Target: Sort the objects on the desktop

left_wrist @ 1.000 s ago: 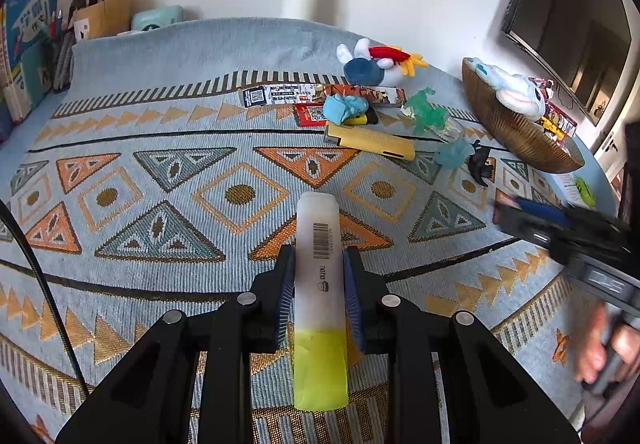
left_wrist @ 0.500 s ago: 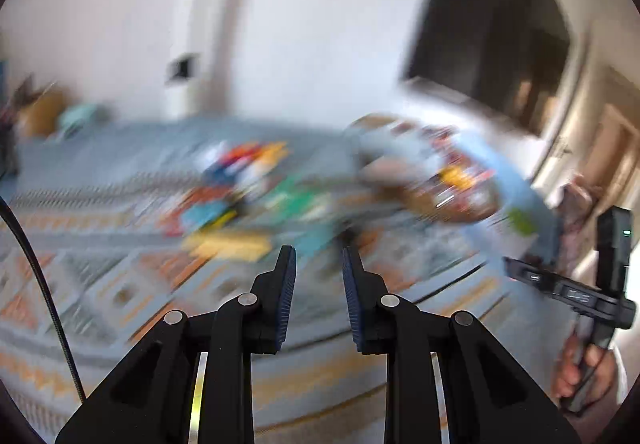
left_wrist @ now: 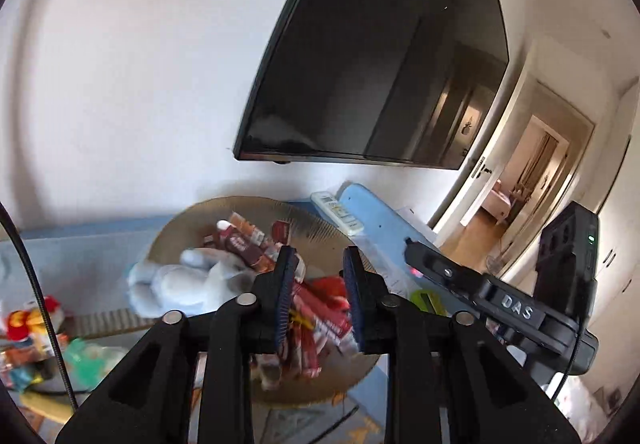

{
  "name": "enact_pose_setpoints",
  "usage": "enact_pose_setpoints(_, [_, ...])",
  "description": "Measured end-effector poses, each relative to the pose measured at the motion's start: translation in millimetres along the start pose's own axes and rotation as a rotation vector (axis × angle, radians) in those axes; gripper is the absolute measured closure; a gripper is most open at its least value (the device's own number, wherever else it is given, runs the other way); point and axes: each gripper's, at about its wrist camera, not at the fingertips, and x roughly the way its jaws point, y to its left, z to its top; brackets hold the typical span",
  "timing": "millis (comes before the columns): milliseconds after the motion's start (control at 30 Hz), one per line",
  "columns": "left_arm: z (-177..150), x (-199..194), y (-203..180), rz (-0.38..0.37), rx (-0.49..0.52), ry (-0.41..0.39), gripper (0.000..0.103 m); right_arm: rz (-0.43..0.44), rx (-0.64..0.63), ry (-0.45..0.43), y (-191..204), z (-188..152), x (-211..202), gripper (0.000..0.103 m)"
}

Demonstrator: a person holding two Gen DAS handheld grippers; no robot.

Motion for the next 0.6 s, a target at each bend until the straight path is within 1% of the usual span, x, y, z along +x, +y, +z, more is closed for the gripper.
enact_pose_setpoints(33, [-1.3, 5.2, 2.4, -0.013, -0.016, 0.007, 0.065, -0.002, 0.015, 0.012, -4.7, 2.1, 3.0, 0.051])
enact_pose_setpoints(67, [-2.7, 8.4, 5.5, -0.019, -0.036, 0.015, 0.062, 0.005, 0.033, 0.020, -9.3, 3.7, 6.5, 0.050])
enact_pose_setpoints(133, [-7.1, 7.7, 12.1, -0.021, -0.057, 0.025, 0.062, 0.008, 0.048, 0.015, -14.3, 3.3, 4.9, 0.049])
enact_pose_setpoints(200, [-12.8, 0.1, 19.5, 0.004, -0.056, 0.023, 0.062, 0.006, 0.038, 0.013, -14.5, -1.0, 0.7, 0.049])
enact_pose_setpoints(267, [-18.4, -14.3, 26.0, 0.042, -0.053, 0.013, 0.062, 0.024, 0.025, 0.036, -9.6, -9.2, -4.4, 0.048])
enact_pose_setpoints(367, [-29.9, -48.1, 33.3, 0.070, -0.074, -0.043, 0.062, 0.078, -0.004, 0.093, 7.7, -30.1, -15.0, 0.047])
enact_pose_setpoints(400, [-34.7, -60.7, 35.4, 0.075, -0.080, -0.057, 0.059, 0.096, -0.024, 0.113, 15.2, -38.5, -18.4, 0.045])
enact_pose_setpoints(433, [-41.9, -76.3, 37.9, 0.091, -0.086, -0.076, 0.057, 0.118, -0.055, 0.137, 25.4, -49.4, -22.4, 0.042])
enact_pose_setpoints(467, [-49.5, -90.9, 40.6, 0.110, -0.093, -0.096, 0.053, 0.137, -0.088, 0.161, 36.2, -61.6, -26.3, 0.041])
enact_pose_setpoints(533, [-66.5, -119.4, 47.4, 0.151, -0.112, -0.125, 0.053, 0.166, -0.145, 0.208, 54.6, -84.5, -30.8, 0.041])
enact_pose_setpoints(600, [-85.7, -146.5, 56.9, 0.200, -0.140, -0.135, 0.053, 0.188, -0.211, 0.254, 72.7, -110.2, -31.4, 0.041])
